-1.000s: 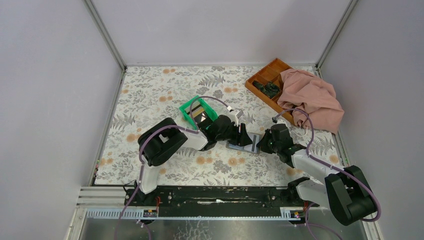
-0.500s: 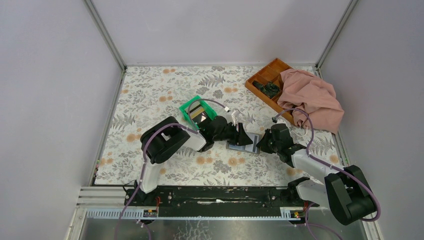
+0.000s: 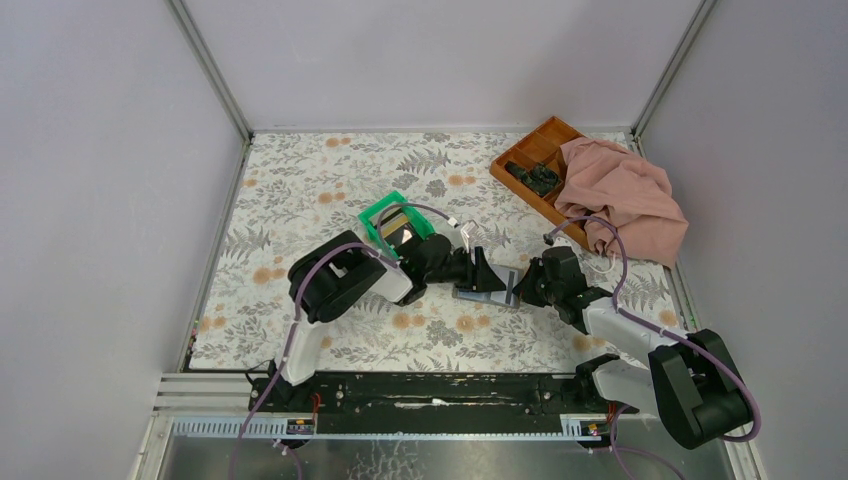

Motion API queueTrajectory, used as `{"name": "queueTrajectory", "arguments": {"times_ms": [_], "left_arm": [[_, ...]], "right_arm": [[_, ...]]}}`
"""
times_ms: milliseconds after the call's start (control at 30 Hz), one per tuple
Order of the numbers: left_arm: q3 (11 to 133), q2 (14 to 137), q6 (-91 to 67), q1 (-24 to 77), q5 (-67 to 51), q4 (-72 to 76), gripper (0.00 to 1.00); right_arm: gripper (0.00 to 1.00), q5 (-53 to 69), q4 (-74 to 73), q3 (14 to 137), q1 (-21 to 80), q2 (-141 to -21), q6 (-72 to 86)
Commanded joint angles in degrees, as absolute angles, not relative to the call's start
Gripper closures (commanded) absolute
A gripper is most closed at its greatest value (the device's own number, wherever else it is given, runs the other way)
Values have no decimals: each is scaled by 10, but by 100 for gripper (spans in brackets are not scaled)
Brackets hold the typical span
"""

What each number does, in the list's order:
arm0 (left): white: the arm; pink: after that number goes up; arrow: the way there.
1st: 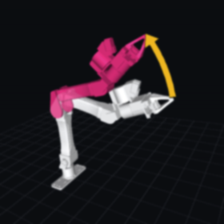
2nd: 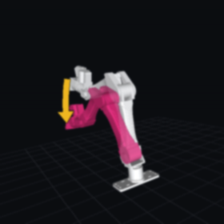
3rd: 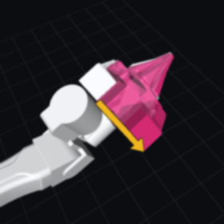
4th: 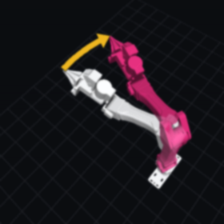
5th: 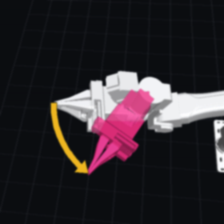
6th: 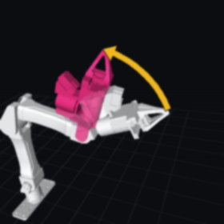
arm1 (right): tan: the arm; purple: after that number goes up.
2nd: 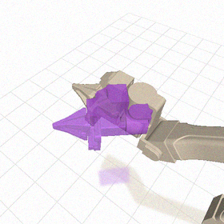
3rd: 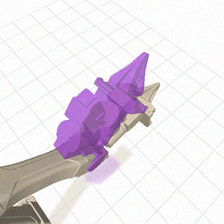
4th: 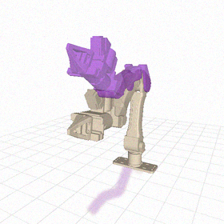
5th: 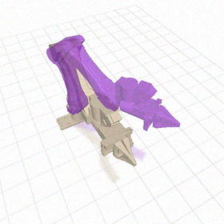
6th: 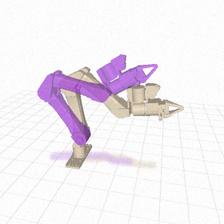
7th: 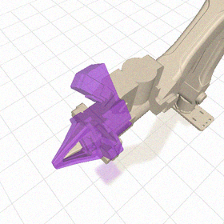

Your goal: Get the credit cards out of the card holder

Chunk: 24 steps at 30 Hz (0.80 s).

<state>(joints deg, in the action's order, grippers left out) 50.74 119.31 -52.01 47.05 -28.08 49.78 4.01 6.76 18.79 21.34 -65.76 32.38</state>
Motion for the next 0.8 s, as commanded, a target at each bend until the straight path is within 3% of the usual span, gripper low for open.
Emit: {"name": "queueTrajectory", "arguments": {"times_ms": [0,567,767], "left_arm": [[523,1215,-543,482,-313,527,44],[566,1240,-594,482,-307,472,53],[560,1229,-589,471,-318,440,62]], "right_arm": [[100,59,55,194,217,-674,315],[100,62,55,195,216,-677,314],[100,57,53,195,216,-676,314]]}}
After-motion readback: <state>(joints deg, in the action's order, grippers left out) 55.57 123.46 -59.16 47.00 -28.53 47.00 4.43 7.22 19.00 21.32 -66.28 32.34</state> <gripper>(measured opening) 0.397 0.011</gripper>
